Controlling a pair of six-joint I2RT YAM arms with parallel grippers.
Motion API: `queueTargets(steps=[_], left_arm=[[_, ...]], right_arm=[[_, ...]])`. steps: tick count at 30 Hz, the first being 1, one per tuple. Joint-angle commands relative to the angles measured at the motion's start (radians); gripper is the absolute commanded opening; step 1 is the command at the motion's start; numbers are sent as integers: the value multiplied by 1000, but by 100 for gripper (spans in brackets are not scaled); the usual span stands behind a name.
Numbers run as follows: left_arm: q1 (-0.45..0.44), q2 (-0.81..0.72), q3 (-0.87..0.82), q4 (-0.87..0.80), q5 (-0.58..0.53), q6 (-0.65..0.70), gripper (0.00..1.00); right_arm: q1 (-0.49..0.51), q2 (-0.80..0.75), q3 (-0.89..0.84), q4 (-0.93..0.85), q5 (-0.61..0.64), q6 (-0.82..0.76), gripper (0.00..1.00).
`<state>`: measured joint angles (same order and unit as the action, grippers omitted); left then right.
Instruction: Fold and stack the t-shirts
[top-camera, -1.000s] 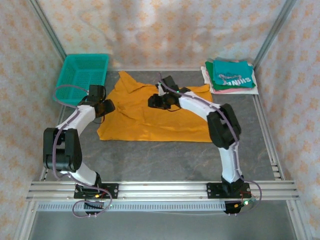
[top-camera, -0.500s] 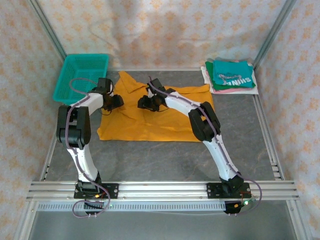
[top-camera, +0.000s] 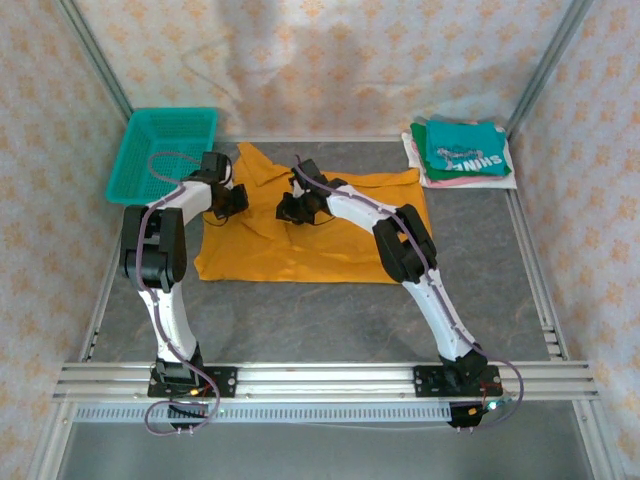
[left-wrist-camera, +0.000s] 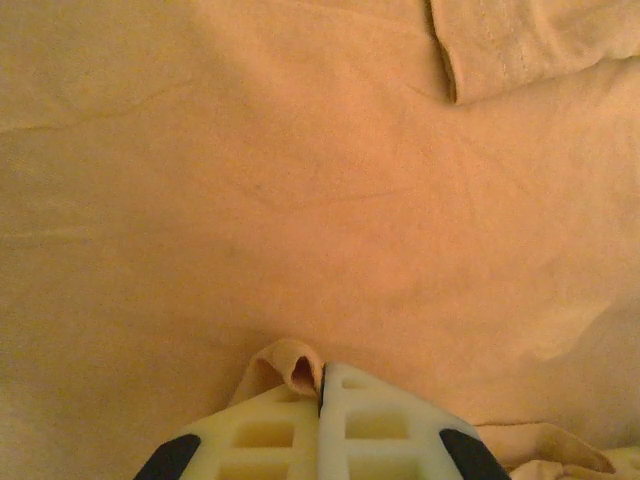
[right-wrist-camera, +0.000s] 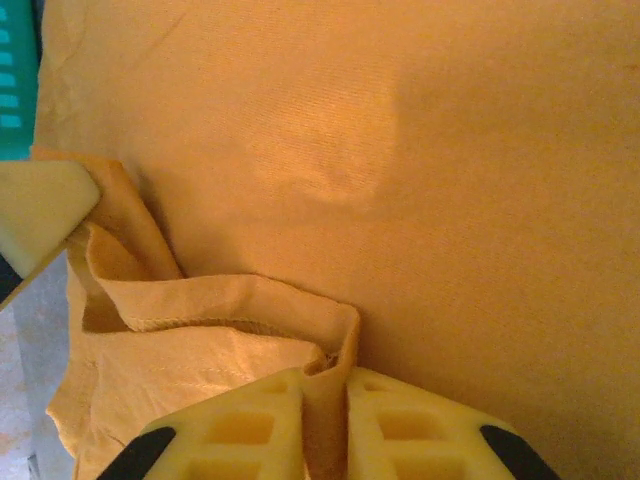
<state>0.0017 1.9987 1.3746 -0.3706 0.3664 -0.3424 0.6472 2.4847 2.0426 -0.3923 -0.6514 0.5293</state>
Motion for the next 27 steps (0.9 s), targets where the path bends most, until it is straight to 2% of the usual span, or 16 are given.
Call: queueTargets(steps=[1, 6, 11, 17, 27], left_arm=[[1, -33, 36, -72, -19, -12, 0], [0, -52, 52, -132, -74, -17, 0], [0, -71, 84, -209, -147, -12, 0], [-2, -70, 135, -239, -144, -19, 0], [-35, 91, 365, -388, -161, 20, 0]], right_arm=[[7, 22, 31, 37, -13, 20, 11], [6, -8, -8, 72, 19, 28, 0], [6, -122, -155, 181, 111, 18, 0], [5, -181, -268, 298, 148, 12, 0], [5, -207, -352, 397, 219, 22, 0]])
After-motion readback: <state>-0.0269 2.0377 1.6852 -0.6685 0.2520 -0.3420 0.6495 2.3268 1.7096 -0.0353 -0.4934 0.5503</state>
